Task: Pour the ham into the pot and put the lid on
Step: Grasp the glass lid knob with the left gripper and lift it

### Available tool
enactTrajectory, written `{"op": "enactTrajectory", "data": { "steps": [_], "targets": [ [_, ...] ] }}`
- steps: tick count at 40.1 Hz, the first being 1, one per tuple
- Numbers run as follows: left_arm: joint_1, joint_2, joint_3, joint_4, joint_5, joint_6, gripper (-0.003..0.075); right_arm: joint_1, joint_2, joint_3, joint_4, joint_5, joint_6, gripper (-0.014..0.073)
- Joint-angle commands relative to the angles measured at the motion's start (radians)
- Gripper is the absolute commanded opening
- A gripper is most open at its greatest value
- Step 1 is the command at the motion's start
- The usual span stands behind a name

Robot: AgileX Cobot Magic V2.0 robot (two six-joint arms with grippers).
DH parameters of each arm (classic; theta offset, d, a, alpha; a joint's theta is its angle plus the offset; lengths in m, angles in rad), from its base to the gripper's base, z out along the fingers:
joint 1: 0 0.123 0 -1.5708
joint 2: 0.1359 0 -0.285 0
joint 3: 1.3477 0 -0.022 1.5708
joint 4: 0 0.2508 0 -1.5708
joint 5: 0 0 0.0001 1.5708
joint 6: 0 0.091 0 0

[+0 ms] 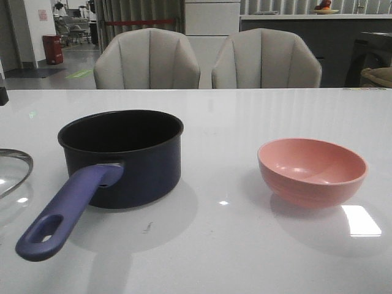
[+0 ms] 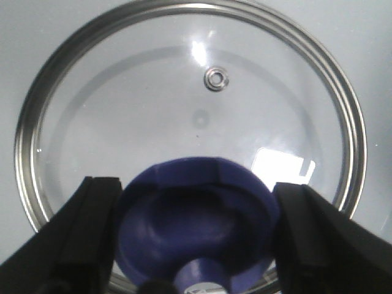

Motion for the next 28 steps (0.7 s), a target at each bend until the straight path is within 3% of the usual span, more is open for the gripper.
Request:
{"op": "enactTrajectory", "data": {
  "steps": [1, 11, 28],
  "targets": [
    [0.000, -0.079, -0.059, -0.004, -0.005, 0.018, 0.0206, 0.003, 0.006, -0.028, 0.002, -0.087, -0.004, 0.0160],
    [-0.039, -0.111, -0.226, -0.004, 0.036, 0.084, 0.0206, 0.003, 0.006, -0.028, 0.002, -0.087, -0.004, 0.0160],
    [-0.324, -0.071, -0.482, 0.000, 0.157, 0.208, 0.0206, 0.003, 0.006, -0.028, 0.002, -0.087, -0.004, 0.0160]
  ]
}}
